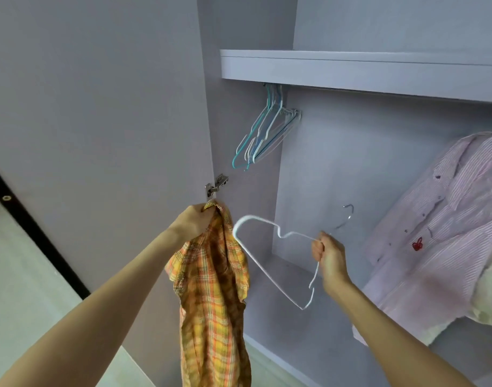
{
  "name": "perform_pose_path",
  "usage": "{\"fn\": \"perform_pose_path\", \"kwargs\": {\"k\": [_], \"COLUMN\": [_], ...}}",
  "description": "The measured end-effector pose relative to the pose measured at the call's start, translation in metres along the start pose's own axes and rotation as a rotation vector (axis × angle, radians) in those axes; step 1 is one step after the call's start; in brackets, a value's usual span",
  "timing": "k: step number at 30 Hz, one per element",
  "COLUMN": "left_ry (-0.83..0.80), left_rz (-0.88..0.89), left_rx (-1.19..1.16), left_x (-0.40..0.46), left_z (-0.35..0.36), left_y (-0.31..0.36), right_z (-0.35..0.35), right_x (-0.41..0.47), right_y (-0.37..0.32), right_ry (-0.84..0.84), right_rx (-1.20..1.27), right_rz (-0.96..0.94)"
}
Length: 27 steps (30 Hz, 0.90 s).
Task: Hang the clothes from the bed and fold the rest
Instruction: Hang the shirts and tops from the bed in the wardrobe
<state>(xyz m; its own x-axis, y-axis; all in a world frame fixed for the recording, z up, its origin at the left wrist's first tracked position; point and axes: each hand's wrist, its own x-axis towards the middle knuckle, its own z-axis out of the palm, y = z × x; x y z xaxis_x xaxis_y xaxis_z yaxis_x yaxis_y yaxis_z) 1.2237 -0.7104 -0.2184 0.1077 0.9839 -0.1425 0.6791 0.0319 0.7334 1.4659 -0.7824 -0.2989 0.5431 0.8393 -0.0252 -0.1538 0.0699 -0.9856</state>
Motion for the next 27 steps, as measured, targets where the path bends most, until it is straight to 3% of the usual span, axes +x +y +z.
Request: {"fn": "perform_pose_path", "kwargs": {"k": [3, 7, 10, 13, 18, 22, 27], "left_ry": [-0.066, -0.177, -0.192, -0.104, -0.054, 0.016, 0.152], "left_rz": [0.020, 0.062, 0.098, 0.154, 0.276, 0.422, 0.321], "left_rx": [0.064, -0.202, -0.384, -0.395, -0.139, 0.395, 0.594], "left_x": [-0.007, -0.022, -0.029, -0.033, -0.034, -0.032, -0.030], "left_z": [-0.003, -0.002, 0.001, -0.002, -0.008, -0.020, -0.018], "left_y": [0.007, 0.022, 0.034, 0.039, 0.028, 0.014, 0.001], "right_z": [0.009, 0.033, 0.056, 0.069, 0.065, 0.051, 0.051], "right_x": [-0.003, -0.008, -0.013, -0.014, -0.001, 0.015, 0.015], "right_y": [-0.011, -0.021, -0.023, -0.027, -0.038, -0.059, -0.071], "right_ry": [-0.220, -0.533, -0.552, -0.505, -0.471, -0.479, -0.336], "right_rx": [-0.236, -0.531, -0.594, -0.583, -0.614, -0.772, -1.083], "right_rz": [-0.179, -0.357, -0.391, -0.492, -0.564, -0.604, -0.830]}}
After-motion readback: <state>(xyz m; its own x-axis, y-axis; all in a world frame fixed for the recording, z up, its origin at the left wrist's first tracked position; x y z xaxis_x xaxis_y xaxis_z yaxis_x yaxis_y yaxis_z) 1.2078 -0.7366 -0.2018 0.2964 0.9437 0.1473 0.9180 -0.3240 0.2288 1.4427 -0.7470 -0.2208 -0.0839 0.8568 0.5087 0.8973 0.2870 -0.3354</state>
